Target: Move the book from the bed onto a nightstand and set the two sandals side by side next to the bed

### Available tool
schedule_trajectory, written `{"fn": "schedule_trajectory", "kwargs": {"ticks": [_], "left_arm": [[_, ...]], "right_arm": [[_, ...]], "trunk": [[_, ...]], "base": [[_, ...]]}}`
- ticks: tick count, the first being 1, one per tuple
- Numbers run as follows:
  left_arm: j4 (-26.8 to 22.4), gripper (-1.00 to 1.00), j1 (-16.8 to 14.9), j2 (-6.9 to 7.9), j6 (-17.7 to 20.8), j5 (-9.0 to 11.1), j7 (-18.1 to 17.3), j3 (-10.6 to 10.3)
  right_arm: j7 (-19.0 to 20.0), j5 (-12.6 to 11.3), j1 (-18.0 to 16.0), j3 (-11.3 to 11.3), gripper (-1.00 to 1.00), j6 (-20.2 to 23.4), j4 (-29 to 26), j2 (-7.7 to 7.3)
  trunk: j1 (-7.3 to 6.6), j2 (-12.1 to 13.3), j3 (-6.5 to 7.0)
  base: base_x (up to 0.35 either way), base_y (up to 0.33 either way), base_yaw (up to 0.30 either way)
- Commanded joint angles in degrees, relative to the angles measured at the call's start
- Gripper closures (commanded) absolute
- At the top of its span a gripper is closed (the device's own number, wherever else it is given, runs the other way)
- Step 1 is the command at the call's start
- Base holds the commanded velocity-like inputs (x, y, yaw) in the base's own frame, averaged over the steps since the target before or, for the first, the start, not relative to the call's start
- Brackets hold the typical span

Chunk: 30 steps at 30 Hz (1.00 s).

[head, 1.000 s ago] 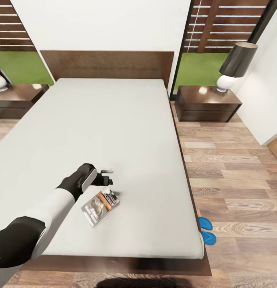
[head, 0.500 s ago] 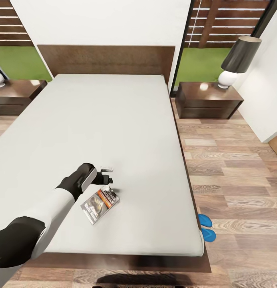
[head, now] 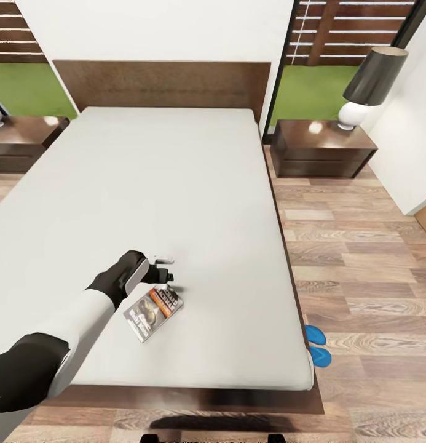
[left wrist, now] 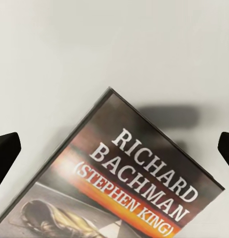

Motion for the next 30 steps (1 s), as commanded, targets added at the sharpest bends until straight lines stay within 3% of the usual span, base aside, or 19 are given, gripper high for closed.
{"fn": "schedule_trajectory", "kwargs": {"ticks": [1, 16, 30], "left_arm": [[-0.09, -1.0, -0.03, 0.08, 0.15, 0.43, 0.23, -0.42], [-0.09, -1.0, -0.03, 0.14, 0.09, 0.41, 0.22, -0.43], [-0.11, -1.0, -0.03, 0.09, 0.08, 0.43, 0.24, -0.46]], "right_arm": [[-0.02, 0.43, 0.03, 0.04, -1.0, 0.25, -0.1, 0.04], [-0.02, 0.47, 0.03, 0.04, -1.0, 0.19, -0.1, 0.18], [-0.08, 0.58, 0.03, 0.04, -1.0, -0.05, -0.11, 0.11]], "trunk": [[0.0, -0.02, -0.12], [0.0, -0.02, -1.45], [0.0, -0.02, -1.75]], "base": [[0.0, 0.0, 0.0], [0.0, 0.0, 0.0], [0.0, 0.0, 0.0]]}}
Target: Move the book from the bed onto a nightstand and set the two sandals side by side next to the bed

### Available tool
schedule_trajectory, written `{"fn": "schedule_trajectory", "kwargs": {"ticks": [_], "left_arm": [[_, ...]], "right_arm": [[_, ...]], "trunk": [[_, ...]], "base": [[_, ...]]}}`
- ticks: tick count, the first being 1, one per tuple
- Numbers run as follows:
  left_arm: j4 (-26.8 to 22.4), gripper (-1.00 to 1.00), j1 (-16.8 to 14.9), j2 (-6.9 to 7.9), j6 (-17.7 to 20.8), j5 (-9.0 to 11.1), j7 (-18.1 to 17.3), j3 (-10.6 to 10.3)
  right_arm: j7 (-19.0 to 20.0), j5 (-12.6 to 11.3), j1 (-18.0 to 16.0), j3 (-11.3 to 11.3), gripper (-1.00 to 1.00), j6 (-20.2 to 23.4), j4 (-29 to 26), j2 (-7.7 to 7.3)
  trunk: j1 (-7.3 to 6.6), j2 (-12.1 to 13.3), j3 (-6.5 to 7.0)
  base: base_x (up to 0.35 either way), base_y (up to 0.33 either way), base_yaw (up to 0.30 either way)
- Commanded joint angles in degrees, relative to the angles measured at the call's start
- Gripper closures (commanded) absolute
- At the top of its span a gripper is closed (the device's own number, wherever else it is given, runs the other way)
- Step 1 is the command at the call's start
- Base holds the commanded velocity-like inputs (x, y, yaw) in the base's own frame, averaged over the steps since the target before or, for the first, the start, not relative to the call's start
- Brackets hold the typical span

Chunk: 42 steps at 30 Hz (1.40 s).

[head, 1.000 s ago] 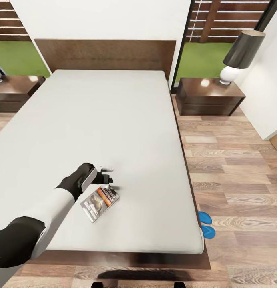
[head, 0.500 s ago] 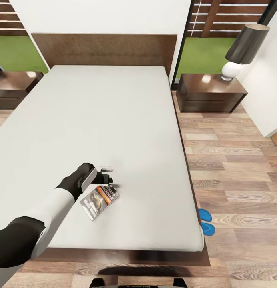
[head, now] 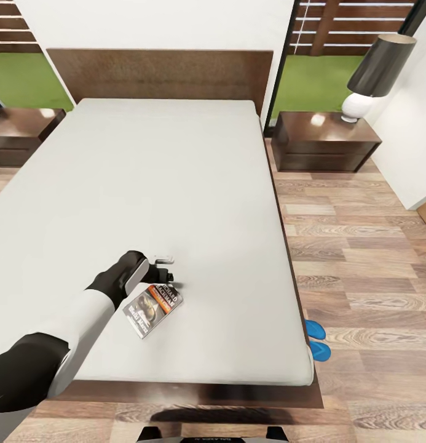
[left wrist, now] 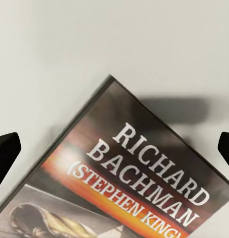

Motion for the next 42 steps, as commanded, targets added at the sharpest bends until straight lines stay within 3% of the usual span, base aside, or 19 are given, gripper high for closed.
{"fn": "schedule_trajectory", "kwargs": {"ticks": [1, 42], "left_arm": [[-0.08, -1.0, -0.03, 0.08, 0.17, 0.45, 0.23, -0.42], [-0.09, -1.0, 0.06, -0.36, -1.38, 0.42, 0.56, -0.33]], "right_arm": [[-0.03, 0.43, 0.03, 0.03, -1.0, 0.25, -0.09, 0.0], [0.02, 0.51, 0.01, 0.03, -1.0, 0.14, -0.19, -0.01]], "trunk": [[0.0, -0.02, -0.03], [0.0, -0.02, -0.06]], "base": [[0.0, 0.0, 0.0], [0.0, 0.0, 0.0]]}}
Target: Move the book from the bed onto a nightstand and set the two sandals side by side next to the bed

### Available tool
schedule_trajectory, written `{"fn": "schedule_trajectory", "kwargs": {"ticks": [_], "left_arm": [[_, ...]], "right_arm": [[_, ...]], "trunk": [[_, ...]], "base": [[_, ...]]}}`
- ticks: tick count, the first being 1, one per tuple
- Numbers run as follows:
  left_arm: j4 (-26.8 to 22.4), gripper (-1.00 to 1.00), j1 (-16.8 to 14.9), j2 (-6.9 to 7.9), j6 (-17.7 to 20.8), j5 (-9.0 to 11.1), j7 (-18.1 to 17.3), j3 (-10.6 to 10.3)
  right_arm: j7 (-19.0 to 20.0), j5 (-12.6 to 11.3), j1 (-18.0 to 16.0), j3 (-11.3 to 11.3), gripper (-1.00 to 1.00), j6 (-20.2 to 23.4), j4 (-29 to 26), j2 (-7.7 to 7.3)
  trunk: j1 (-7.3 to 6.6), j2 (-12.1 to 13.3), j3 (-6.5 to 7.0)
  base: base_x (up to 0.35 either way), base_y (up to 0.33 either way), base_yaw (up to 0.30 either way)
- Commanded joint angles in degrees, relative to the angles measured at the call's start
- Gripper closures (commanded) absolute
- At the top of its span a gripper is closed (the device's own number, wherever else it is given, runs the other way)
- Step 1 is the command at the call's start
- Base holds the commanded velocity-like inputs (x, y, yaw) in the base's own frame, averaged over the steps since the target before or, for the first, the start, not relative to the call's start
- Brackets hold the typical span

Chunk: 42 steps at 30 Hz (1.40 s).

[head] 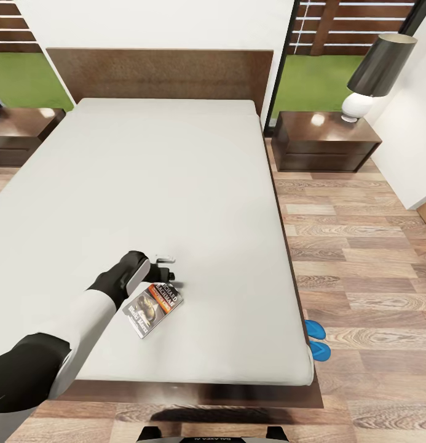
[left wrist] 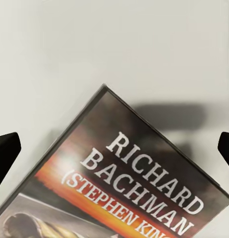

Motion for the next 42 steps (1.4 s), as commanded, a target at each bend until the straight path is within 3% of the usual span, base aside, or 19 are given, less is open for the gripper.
{"fn": "schedule_trajectory", "kwargs": {"ticks": [1, 5, 10, 36, 42], "left_arm": [[-0.09, -1.0, -0.03, 0.06, 0.12, 0.48, 0.28, -0.42], [-0.09, -1.0, -0.02, 0.03, -0.03, 0.47, 0.31, -0.41], [-0.06, -1.0, -0.02, 0.06, -0.56, 0.47, 0.33, -0.4], [-0.02, -1.0, -0.02, 0.07, -1.07, 0.47, 0.34, -0.4], [-0.01, -1.0, -0.02, 0.07, -1.08, 0.47, 0.34, -0.4]], "right_arm": [[-0.01, 0.44, 0.03, 0.03, -1.0, 0.29, -0.09, 0.0], [0.02, 0.44, 0.0, 0.03, -1.0, 0.36, -0.09, 0.0], [0.05, 0.44, -0.02, 0.0, -1.0, 0.49, -0.09, 0.0], [0.13, 0.4, -0.11, 0.86, -1.0, 0.6, -0.08, 0.0], [0.12, 0.37, -0.12, 1.41, -1.0, 0.64, -0.09, 0.0]], "trunk": [[0.01, -0.02, -0.02], [0.01, -0.02, -0.02], [1.1, -2.03, -0.92], [1.1, -2.03, -0.92], [2.42, -4.43, -2.0]], "base": [[0.0, 0.0, 0.0], [0.0, 0.0, 0.0], [0.0, 0.0, 0.0], [0.0, 0.0, 0.0], [0.0, 0.0, 0.0]]}}
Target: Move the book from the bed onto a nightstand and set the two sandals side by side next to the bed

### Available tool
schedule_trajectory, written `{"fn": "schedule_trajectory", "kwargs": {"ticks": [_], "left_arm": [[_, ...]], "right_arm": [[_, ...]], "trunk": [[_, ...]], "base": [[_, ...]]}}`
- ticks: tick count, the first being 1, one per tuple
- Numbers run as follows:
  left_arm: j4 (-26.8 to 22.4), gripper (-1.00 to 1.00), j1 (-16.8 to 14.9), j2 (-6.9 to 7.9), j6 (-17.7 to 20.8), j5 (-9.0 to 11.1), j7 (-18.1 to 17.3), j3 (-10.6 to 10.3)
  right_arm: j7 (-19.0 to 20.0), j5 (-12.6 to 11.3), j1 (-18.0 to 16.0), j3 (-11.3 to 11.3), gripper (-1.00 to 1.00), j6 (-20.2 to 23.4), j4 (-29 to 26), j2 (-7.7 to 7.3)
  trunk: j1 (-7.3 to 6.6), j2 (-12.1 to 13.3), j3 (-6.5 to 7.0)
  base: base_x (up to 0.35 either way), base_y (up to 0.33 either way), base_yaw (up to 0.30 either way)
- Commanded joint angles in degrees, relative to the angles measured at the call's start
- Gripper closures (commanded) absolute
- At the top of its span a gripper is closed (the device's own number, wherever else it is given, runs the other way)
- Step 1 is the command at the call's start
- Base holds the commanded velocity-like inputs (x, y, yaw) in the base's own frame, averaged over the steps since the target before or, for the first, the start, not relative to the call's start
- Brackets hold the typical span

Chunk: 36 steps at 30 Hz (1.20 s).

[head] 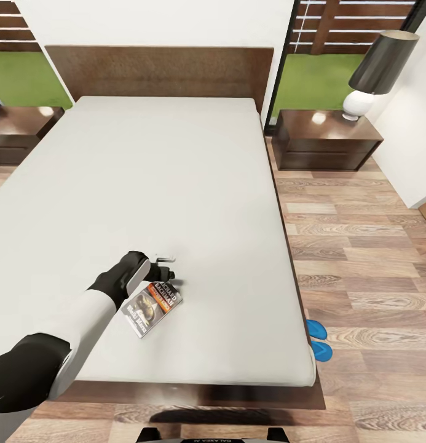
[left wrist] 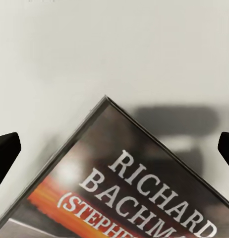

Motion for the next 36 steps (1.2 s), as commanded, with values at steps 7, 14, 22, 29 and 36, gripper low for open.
{"fn": "schedule_trajectory", "kwargs": {"ticks": [7, 14, 22, 29, 36], "left_arm": [[-0.08, -1.0, -0.03, 0.08, 0.17, 0.49, 0.27, -0.43], [-0.08, -1.0, -0.03, 0.08, 0.17, 0.49, 0.27, -0.43], [-0.08, -1.0, -0.03, 0.08, 0.14, 0.49, 0.28, -0.43], [-0.08, -1.0, -0.03, 0.08, 0.15, 0.49, 0.27, -0.43], [-0.09, -1.0, -0.03, 0.08, 0.11, 0.49, 0.27, -0.43]], "right_arm": [[0.0, 0.41, 0.02, 0.27, -1.0, 0.28, -0.09, -0.01], [-0.01, 0.41, 0.02, 0.37, -1.0, 0.29, -0.09, -0.01], [-0.04, 0.4, 0.02, 0.45, -1.0, 0.29, -0.05, 0.04], [-0.05, 0.4, 0.02, 0.47, -1.0, 0.29, -0.02, 0.04], [-0.05, 0.4, 0.02, 0.48, -1.0, 0.29, -0.01, 0.01]], "trunk": [[0.01, -0.03, -0.03], [0.01, -0.03, -0.03], [1.55, -2.84, -1.29], [1.99, -3.64, -1.64], [2.21, -4.05, -1.82]], "base": [[0.0, 0.0, 0.0], [0.0, 0.0, 0.0], [0.0, 0.0, 0.0], [0.0, 0.0, 0.0], [0.0, 0.0, 0.0]]}}
